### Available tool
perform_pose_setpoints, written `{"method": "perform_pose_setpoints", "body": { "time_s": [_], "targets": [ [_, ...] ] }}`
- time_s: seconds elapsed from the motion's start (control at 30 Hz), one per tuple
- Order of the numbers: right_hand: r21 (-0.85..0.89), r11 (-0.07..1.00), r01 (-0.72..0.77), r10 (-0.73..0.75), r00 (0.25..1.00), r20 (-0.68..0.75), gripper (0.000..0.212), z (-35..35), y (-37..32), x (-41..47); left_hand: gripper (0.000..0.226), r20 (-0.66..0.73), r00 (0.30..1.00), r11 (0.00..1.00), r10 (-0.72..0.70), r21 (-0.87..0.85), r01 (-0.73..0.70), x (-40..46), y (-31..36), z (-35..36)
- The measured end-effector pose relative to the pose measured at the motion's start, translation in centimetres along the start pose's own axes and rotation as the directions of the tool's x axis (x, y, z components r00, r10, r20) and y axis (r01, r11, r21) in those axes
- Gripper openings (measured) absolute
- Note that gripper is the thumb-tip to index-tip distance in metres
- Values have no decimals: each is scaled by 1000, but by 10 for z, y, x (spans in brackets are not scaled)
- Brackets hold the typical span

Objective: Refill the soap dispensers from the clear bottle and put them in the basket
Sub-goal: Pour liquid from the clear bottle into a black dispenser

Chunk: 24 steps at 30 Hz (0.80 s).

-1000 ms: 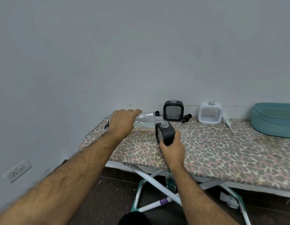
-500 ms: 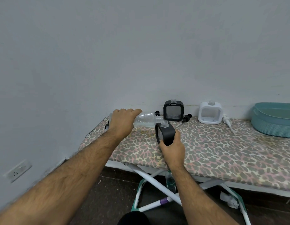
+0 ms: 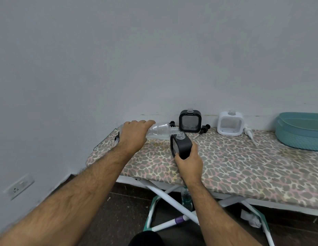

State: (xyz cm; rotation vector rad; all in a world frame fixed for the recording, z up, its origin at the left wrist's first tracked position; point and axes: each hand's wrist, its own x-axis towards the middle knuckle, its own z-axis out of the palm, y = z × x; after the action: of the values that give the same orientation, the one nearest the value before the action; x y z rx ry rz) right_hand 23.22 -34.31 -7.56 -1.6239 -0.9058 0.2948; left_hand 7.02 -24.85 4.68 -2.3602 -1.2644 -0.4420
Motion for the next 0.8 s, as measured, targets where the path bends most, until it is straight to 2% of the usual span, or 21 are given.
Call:
{"method": "perform_pose_setpoints", "body": {
  "time_s": [0.2, 0.43, 0.53, 0.63, 0.73, 0.8],
  "targets": [
    [10, 1000, -8, 8, 1000, 2, 60, 0, 0, 0, 67, 8, 1000, 999, -13, -38, 13, -5, 2, 2],
    [11, 1000, -8, 7, 1000, 4, 56, -1, -1, 0, 72, 39, 997, 985, -61, -160, 66, -17, 7, 11],
    [13, 1000, -5, 5, 1000, 5, 55, -1, -1, 0, 74, 68, 991, 944, -119, -301, 134, -20, 6, 15],
    [4, 1000, -13, 13, 1000, 5, 53, -2, -1, 1, 75, 91, 979, 840, -185, -502, 205, -21, 2, 22],
    [0, 1000, -13, 13, 1000, 3, 54, -1, -1, 1, 73, 131, 940, 633, -314, -709, 310, -18, -7, 29],
    [1, 1000, -10, 10, 1000, 3, 53, -1, -1, 1, 74, 173, 907, 510, -383, -780, 364, -16, -17, 35]
  ]
}}
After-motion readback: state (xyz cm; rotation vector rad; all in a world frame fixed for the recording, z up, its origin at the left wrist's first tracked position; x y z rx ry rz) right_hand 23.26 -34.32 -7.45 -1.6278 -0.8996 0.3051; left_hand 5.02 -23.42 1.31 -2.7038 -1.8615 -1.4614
